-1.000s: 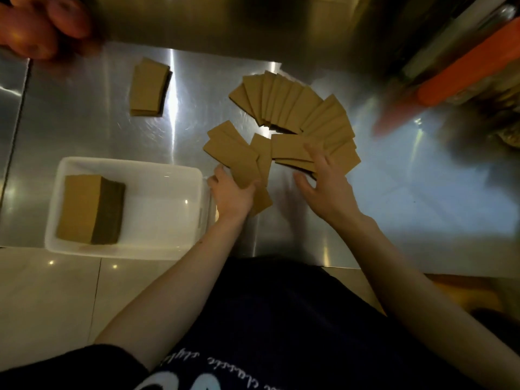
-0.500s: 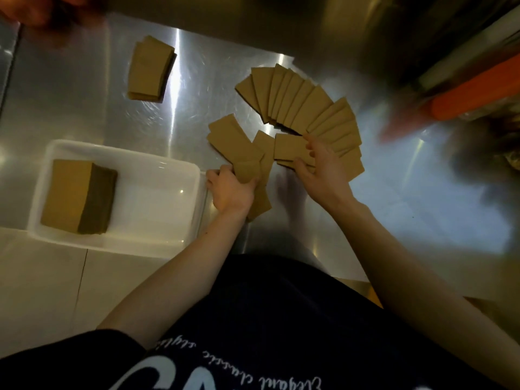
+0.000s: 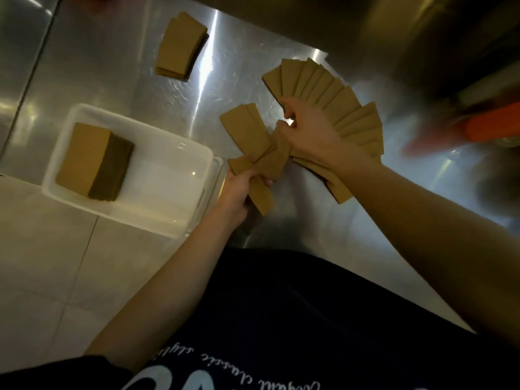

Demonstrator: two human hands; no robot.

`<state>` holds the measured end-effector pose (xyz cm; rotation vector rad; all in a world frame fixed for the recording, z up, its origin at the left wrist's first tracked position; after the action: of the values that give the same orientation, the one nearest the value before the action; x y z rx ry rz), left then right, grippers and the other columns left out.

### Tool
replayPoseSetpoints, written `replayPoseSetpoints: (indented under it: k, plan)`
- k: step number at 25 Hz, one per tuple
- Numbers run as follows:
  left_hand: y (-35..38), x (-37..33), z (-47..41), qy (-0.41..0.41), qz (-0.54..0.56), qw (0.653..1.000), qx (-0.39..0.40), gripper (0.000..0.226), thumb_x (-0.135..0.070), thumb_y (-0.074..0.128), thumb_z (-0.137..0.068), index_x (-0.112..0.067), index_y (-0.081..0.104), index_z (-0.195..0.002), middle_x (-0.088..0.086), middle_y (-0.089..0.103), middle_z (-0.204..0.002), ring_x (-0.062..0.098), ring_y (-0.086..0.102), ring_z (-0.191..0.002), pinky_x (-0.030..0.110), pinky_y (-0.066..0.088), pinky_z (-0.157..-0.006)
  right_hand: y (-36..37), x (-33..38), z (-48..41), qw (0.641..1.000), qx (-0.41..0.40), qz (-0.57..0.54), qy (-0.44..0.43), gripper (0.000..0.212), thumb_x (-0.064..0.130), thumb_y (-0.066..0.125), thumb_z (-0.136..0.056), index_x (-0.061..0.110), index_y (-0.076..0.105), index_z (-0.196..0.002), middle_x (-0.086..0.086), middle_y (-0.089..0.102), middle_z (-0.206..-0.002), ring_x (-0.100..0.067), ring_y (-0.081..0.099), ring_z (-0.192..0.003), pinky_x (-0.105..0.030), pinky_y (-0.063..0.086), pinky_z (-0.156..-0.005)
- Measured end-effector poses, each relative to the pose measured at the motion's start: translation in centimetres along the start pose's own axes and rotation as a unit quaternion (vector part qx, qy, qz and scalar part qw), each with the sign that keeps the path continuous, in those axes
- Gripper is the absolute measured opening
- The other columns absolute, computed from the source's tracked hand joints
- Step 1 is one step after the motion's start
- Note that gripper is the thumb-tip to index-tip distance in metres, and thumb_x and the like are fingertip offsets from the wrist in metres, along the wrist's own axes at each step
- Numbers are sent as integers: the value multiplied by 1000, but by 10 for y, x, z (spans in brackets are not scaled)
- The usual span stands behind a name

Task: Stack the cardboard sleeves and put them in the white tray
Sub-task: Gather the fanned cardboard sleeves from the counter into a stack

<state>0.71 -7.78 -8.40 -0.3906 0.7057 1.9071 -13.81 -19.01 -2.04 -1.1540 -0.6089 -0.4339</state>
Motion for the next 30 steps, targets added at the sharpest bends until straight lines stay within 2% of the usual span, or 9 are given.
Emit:
replayPoseSetpoints:
  k: [3, 7, 12, 16, 19, 22, 25, 28, 30]
  plan:
    - [-2, 0, 7, -76, 150, 984, 63, 38, -19, 65, -91, -27, 61, -128, 15, 66, -103, 23, 61, -77, 40, 50, -75, 15, 23, -38, 990, 98, 82, -58, 60, 28, 58, -95, 7, 36, -146, -20, 52, -134, -29, 53, -117, -22, 38, -91]
    - [-5, 3, 22, -125, 217, 963, 98, 39, -42, 76, -74, -23, 75, -108, 13, 63, -88, 26, 61, -79, 42, 52, -79, 39, 35, -69, 951, 179, 237, -88, 86, 52, 67, -83, 23, 25, -152, -21, 33, -143, -35, 45, -123, -38, 45, -93]
    - [-9, 5, 26, -130, 240, 959, 79, 44, -49, 53, -96, -27, 55, -134, 14, 62, -92, 27, 61, -82, 42, 49, -81, 54, 28, -67, 923, 170, 328, -108, 88, 52, 77, -72, 21, 34, -143, -17, 30, -144, -37, 38, -125, -45, 50, -88]
    - [-14, 7, 24, -146, 261, 952, 69, 41, -53, 55, -94, -29, 60, -127, 14, 64, -95, 25, 63, -83, 41, 50, -80, 44, 16, -63, 946, 132, 287, -73, 88, 43, 85, -65, 9, 40, -133, -16, 43, -135, -33, 41, -123, -43, 42, -95]
    - [-18, 9, 18, -147, 261, 952, 58, 44, -55, 59, -91, -31, 62, -127, 13, 66, -97, 25, 64, -85, 42, 50, -83, 27, 2, -56, 973, 82, 215, -26, 66, 31, 82, -73, 12, 44, -123, -9, 53, -113, -23, 52, -102, -36, 45, -84]
    - [-22, 10, 13, -142, 246, 958, 48, 43, -57, 59, -90, -32, 65, -125, 13, 69, -95, 24, 66, -82, 42, 51, -84, 3, -14, -39, 998, 50, 38, 27, 37, 16, 70, -85, 14, 50, -116, 2, 54, -86, -9, 55, -75, -30, 51, -72]
    - [-22, 8, 9, -146, 237, 959, 45, 43, -59, 59, -89, -31, 66, -121, 13, 68, -102, 24, 64, -82, 41, 51, -80, -30, -18, -19, 989, 30, -124, 76, 27, 12, 67, -88, 15, 57, -114, 5, 61, -84, 2, 64, -68, -13, 51, -62]
    - [-15, 1, 9, -137, 224, 961, 84, 52, -60, 54, -91, -27, 60, -130, 15, 60, -128, 29, 63, -99, 42, 51, -85, -34, -3, 2, 973, 105, -184, 90, 15, 16, 68, -89, 23, 64, -102, 5, 69, -84, 0, 68, -72, -14, 54, -65]
    - [-10, -2, 11, -126, 150, 973, 124, 64, -60, 53, -90, -21, 55, -140, 14, 60, -139, 33, 60, -122, 48, 51, -98, -15, 11, 14, 975, 170, -128, 71, 12, 20, 69, -88, 25, 66, -99, 4, 72, -85, -6, 70, -76, -17, 55, -66]
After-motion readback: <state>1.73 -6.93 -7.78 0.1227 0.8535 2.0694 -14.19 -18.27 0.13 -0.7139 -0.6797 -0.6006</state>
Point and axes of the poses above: each hand's wrist, its own z-axis away from the middle knuckle, its own y-axis out of the palm, x = y × z, the point moved 5 cm from there along -z, towards the middle knuckle
